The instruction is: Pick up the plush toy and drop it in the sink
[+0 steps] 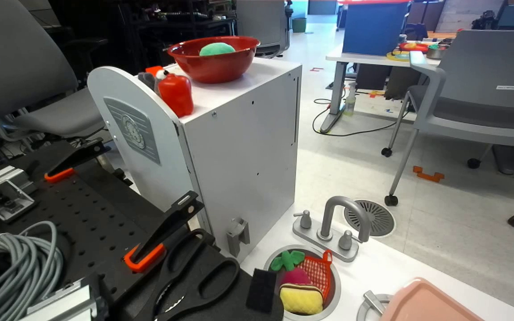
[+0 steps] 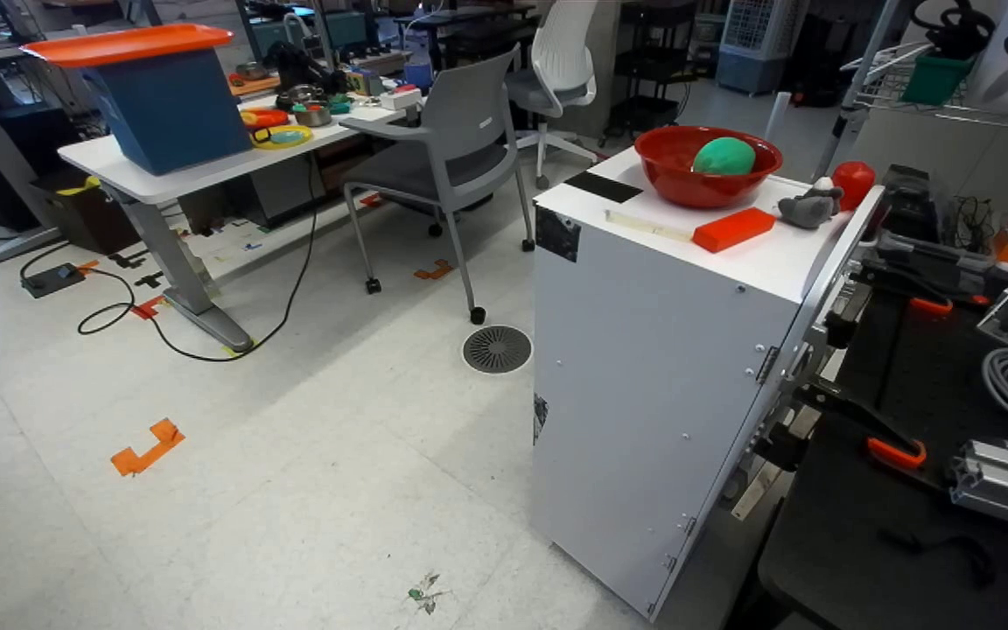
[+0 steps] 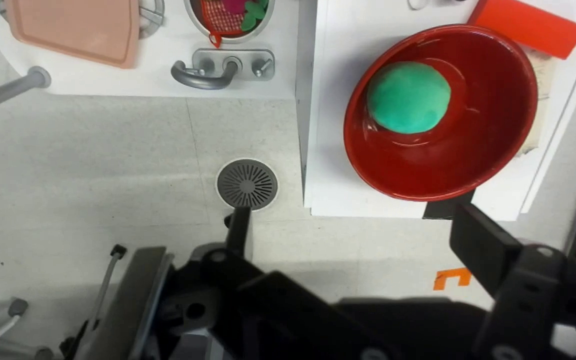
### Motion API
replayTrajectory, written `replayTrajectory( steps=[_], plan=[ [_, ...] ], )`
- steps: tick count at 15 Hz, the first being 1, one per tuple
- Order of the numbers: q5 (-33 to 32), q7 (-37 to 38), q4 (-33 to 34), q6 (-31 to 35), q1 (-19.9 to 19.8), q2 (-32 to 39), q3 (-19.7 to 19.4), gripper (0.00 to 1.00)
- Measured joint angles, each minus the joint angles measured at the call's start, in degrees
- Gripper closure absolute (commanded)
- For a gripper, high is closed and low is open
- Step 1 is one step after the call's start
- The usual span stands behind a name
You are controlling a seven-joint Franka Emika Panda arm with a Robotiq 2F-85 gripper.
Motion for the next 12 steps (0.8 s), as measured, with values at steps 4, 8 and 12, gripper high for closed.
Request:
replayTrajectory(
  steps=[4, 8, 12],
  plan=[
    [1.6, -4.1, 0.0, 0.3, 1.9, 1.7, 0.4, 0.0],
    [1.9, -6.4, 0.8, 0.3, 3.1, 5.0, 1.4, 0.0],
    [1.9, -8.1, 2.0, 0.2, 3.3, 8.4, 2.8, 0.0]
  ],
)
